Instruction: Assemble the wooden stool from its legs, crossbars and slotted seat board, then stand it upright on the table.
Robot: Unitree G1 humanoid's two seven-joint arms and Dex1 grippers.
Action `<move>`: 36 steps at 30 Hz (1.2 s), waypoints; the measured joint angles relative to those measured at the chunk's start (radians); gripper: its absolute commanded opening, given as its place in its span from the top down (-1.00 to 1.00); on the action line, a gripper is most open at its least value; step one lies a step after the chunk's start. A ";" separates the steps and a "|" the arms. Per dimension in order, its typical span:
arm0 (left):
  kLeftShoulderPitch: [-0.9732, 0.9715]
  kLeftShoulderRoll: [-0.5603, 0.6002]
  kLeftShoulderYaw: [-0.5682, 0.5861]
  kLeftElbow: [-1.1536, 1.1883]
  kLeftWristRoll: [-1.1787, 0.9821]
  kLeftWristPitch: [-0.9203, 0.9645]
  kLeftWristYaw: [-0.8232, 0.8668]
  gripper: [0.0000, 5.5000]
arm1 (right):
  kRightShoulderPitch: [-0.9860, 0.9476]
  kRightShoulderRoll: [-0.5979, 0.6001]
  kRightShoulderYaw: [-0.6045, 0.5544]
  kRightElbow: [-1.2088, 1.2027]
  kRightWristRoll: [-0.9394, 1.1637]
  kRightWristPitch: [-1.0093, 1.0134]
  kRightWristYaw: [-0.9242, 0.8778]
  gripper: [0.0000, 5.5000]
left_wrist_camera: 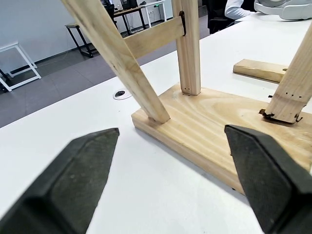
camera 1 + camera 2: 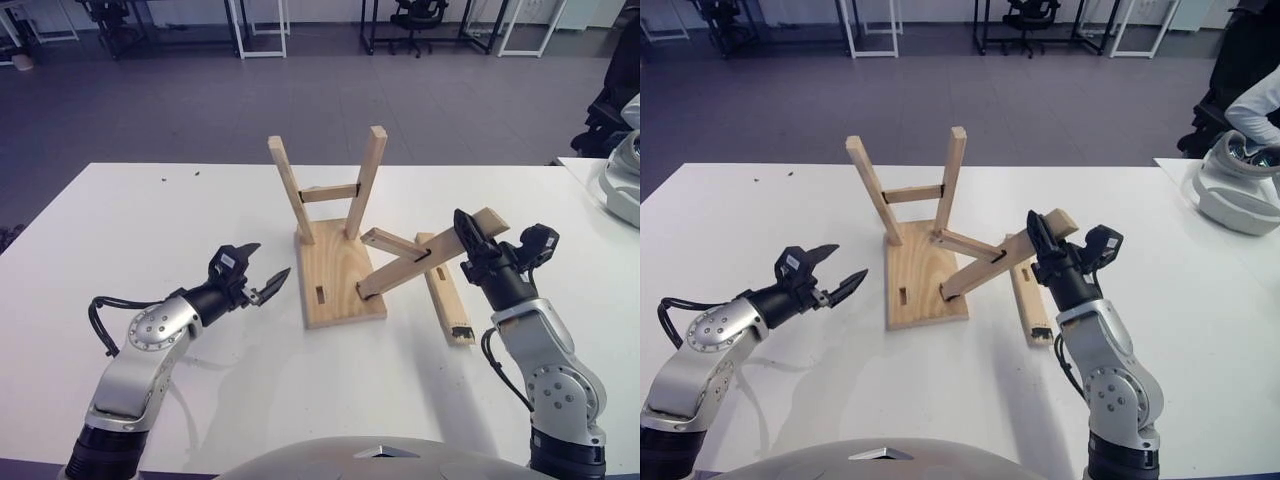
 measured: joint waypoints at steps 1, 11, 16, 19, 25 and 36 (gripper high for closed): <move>0.003 -0.003 0.000 0.000 0.001 0.000 0.000 -0.45 | -0.005 -0.005 -0.001 -0.006 -0.004 0.003 -0.016 0.61; 0.018 -0.023 -0.009 0.007 0.032 -0.002 0.000 -0.45 | -0.107 -0.067 0.005 0.045 -0.046 0.009 -0.019 0.61; 0.018 -0.028 -0.012 0.024 0.038 -0.012 -0.001 -0.45 | -0.146 -0.112 -0.001 0.063 -0.047 0.033 -0.005 0.61; 0.018 -0.034 -0.016 0.030 0.039 -0.014 -0.001 -0.45 | -0.153 -0.117 0.002 0.063 -0.064 0.036 -0.005 0.61; 0.018 -0.039 -0.019 0.037 0.039 -0.016 -0.001 -0.45 | -0.166 -0.116 -0.030 0.065 0.000 0.063 0.022 0.62; 0.004 -0.047 -0.033 0.070 0.041 -0.038 -0.001 -0.45 | -0.257 -0.155 -0.066 0.174 0.027 0.117 0.048 0.62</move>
